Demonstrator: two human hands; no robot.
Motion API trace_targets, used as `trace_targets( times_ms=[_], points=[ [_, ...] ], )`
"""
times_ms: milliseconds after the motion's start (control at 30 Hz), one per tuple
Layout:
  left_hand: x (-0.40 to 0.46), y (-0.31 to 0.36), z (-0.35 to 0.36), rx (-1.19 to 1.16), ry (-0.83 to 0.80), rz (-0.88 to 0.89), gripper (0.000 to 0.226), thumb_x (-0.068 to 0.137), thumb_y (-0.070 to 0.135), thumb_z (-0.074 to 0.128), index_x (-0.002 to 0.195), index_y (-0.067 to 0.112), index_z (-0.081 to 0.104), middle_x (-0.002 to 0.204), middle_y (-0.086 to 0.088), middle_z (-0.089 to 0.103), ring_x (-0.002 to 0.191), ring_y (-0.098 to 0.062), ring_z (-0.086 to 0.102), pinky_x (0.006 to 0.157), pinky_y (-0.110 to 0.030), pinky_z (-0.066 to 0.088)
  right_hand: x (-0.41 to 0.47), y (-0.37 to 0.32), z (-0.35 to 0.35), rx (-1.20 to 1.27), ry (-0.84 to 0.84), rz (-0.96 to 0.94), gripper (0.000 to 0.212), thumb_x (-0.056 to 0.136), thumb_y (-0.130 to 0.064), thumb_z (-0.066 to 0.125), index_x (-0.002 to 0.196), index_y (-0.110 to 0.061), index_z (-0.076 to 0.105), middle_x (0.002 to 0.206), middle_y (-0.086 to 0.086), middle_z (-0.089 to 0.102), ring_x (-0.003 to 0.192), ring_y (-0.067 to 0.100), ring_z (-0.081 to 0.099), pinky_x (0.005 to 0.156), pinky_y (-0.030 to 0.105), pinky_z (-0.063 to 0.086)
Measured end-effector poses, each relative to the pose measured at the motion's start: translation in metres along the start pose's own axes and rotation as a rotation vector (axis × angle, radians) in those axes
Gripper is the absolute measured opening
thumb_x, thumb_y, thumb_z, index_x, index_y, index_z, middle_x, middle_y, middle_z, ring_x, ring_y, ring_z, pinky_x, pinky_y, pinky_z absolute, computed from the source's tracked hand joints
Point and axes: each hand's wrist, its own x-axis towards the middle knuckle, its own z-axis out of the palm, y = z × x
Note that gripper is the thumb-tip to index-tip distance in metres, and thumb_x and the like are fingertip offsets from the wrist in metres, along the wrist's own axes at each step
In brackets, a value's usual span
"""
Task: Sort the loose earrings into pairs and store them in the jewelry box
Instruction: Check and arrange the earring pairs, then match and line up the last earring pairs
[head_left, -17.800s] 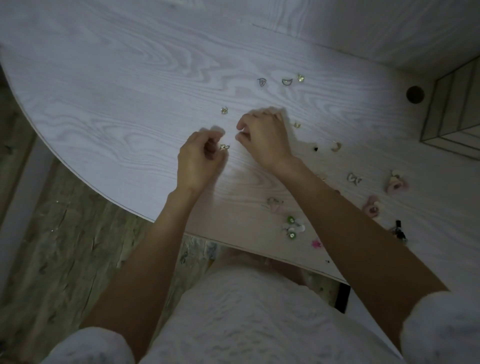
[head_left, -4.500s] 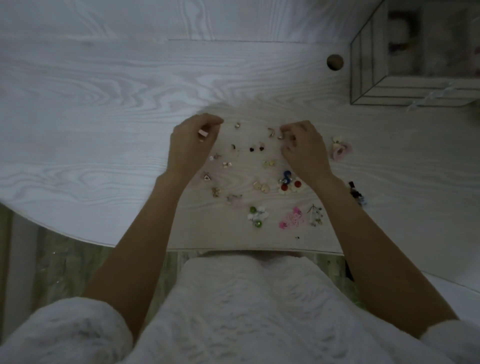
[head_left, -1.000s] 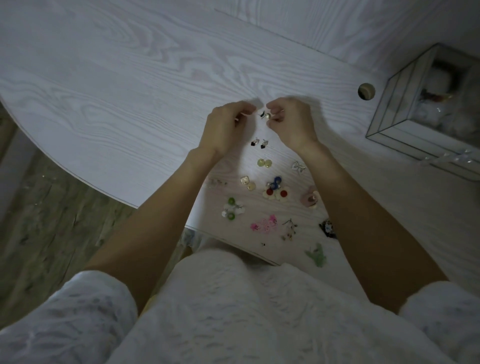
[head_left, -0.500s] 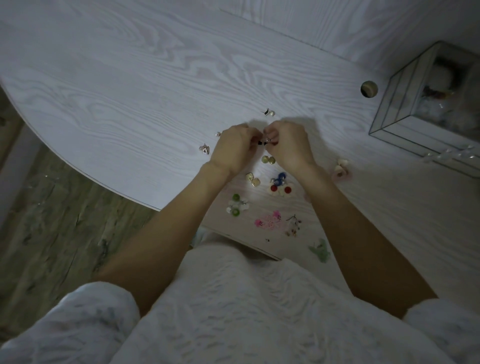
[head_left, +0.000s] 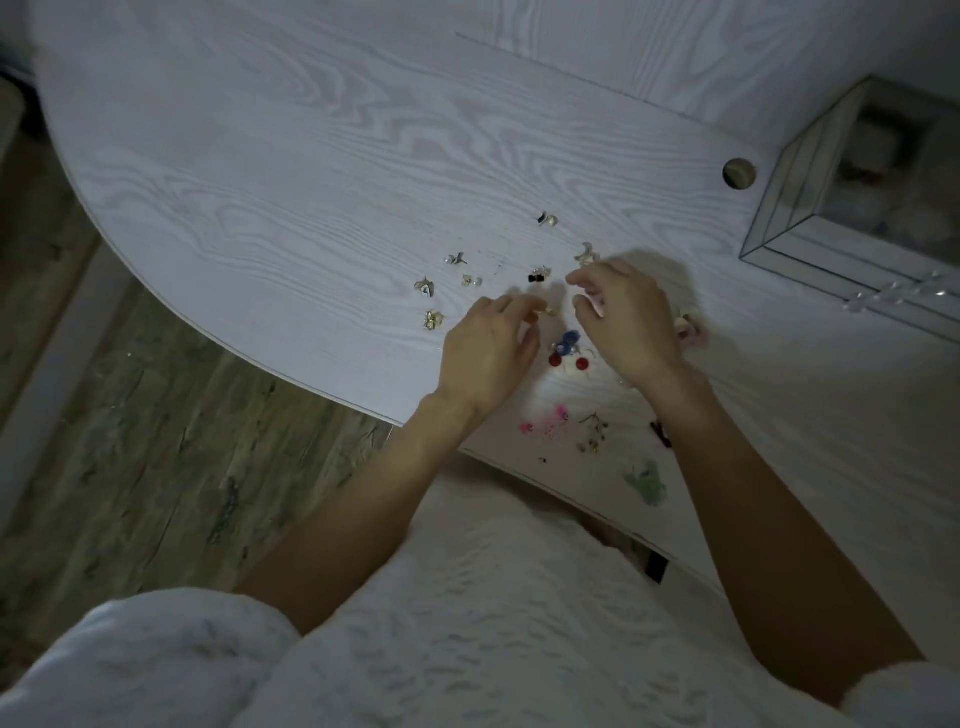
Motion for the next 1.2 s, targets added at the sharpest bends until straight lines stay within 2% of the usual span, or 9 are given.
trace_targets(
  times_ms=[200, 467, 567, 667, 833, 900, 1000, 1100, 1200],
  points=[
    [-0.019, 0.010, 0.009, 0.024, -0.001, -0.012, 0.022, 0.091, 0.022, 0.053, 0.109, 0.019, 0.063, 0.094, 0.001, 0.070, 0.093, -0.021, 0.057, 0.070, -0.030, 0.044, -0.026, 0.008, -0.009, -0.096, -0.018, -0.024, 0.023, 0.093, -0.014, 0.050, 0.111, -0.011, 0.064, 0.104, 0.008, 0.069, 0.094, 0.025, 0.064, 0.079, 0.037, 0.053],
    [-0.016, -0.043, -0.024, 0.002, 0.157, -0.241, 0.019, 0.087, 0.021, 0.059, 0.104, 0.018, 0.067, 0.094, 0.002, 0.072, 0.089, -0.022, 0.060, 0.076, -0.030, 0.046, -0.010, -0.016, 0.012, -0.063, -0.097, -0.158, 0.023, 0.090, -0.010, 0.054, 0.112, -0.011, 0.063, 0.107, 0.007, 0.066, 0.099, 0.025, 0.059, 0.078, 0.035, 0.050],
    [-0.005, -0.064, -0.032, 0.010, 0.171, -0.299, 0.025, 0.084, 0.022, 0.062, 0.109, 0.019, 0.064, 0.099, 0.003, 0.070, 0.094, -0.023, 0.056, 0.078, -0.032, 0.044, 0.009, -0.030, 0.028, -0.034, -0.123, -0.162, 0.025, 0.089, -0.010, 0.057, 0.113, -0.009, 0.062, 0.109, 0.008, 0.064, 0.095, 0.024, 0.060, 0.079, 0.035, 0.050],
    [0.007, -0.080, -0.037, -0.037, 0.164, -0.350, 0.032, 0.082, 0.024, 0.063, 0.113, 0.020, 0.062, 0.105, 0.002, 0.067, 0.099, -0.022, 0.054, 0.078, -0.026, 0.040, 0.030, -0.042, 0.043, -0.016, -0.137, -0.151, 0.026, 0.087, -0.008, 0.060, 0.113, -0.008, 0.061, 0.111, 0.010, 0.062, 0.094, 0.025, 0.061, 0.080, 0.036, 0.051],
    [0.016, -0.090, -0.039, -0.144, 0.099, -0.431, 0.041, 0.078, 0.028, 0.064, 0.118, 0.019, 0.061, 0.113, -0.002, 0.064, 0.107, -0.020, 0.055, 0.085, -0.028, 0.043, 0.051, -0.052, 0.063, 0.016, -0.130, -0.141, 0.022, 0.083, -0.009, 0.065, 0.105, -0.008, 0.062, 0.108, 0.009, 0.060, 0.091, 0.024, 0.060, 0.080, 0.040, 0.052],
    [0.014, -0.094, -0.039, -0.155, 0.065, -0.431, 0.044, 0.076, 0.030, 0.068, 0.118, 0.019, 0.060, 0.115, -0.003, 0.062, 0.108, -0.019, 0.054, 0.085, -0.023, 0.039, 0.055, -0.055, 0.070, 0.009, -0.133, -0.142, 0.019, 0.082, -0.010, 0.067, 0.100, -0.009, 0.063, 0.104, 0.008, 0.061, 0.093, 0.024, 0.058, 0.079, 0.040, 0.051],
    [0.011, -0.100, -0.038, -0.139, 0.040, -0.385, 0.048, 0.072, 0.035, 0.071, 0.117, 0.021, 0.061, 0.114, -0.002, 0.061, 0.109, -0.021, 0.052, 0.088, -0.023, 0.036, 0.053, -0.054, 0.074, -0.044, -0.140, -0.154, 0.014, 0.083, -0.011, 0.065, 0.097, -0.009, 0.065, 0.100, 0.008, 0.062, 0.093, 0.023, 0.058, 0.073, 0.030, 0.047],
    [0.009, -0.105, -0.037, -0.170, 0.040, -0.384, 0.051, 0.070, 0.047, 0.058, 0.116, 0.023, 0.061, 0.115, 0.001, 0.062, 0.109, -0.020, 0.052, 0.093, -0.028, 0.040, 0.047, -0.047, 0.073, -0.064, -0.107, -0.164, 0.011, 0.084, -0.011, 0.065, 0.094, -0.008, 0.066, 0.097, 0.009, 0.063, 0.091, 0.026, 0.058, 0.071, 0.036, 0.051],
    [0.008, -0.106, -0.036, -0.187, 0.062, -0.369, 0.042, 0.078, 0.037, 0.052, 0.116, 0.022, 0.061, 0.115, -0.001, 0.063, 0.109, -0.020, 0.053, 0.094, -0.030, 0.041, 0.044, -0.042, 0.069, -0.093, -0.090, -0.141, 0.012, 0.083, -0.013, 0.066, 0.095, -0.010, 0.065, 0.099, 0.007, 0.062, 0.095, 0.024, 0.056, 0.069, 0.037, 0.052]
  ],
)
